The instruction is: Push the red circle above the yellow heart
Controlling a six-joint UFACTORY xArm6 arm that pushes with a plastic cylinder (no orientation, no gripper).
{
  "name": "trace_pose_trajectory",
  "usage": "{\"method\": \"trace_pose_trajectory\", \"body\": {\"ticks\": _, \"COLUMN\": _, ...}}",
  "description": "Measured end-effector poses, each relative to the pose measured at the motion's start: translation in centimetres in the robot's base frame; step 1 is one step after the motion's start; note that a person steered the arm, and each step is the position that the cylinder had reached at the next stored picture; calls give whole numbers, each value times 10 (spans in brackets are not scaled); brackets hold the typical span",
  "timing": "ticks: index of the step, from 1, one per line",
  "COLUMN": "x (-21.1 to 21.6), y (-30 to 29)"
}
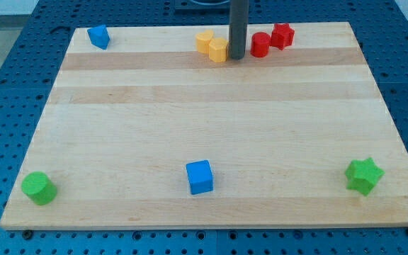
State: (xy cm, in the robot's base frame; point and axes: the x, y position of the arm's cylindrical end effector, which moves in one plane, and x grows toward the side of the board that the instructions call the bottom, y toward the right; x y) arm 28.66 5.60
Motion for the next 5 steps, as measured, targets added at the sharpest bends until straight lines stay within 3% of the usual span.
{"method": "trace_pose_trajectory", "body": {"ticks": 3, "x": 24, "y": 81}}
{"method": "trace_pose_trajectory", "body": {"ticks": 5, "x": 4, "y": 86}}
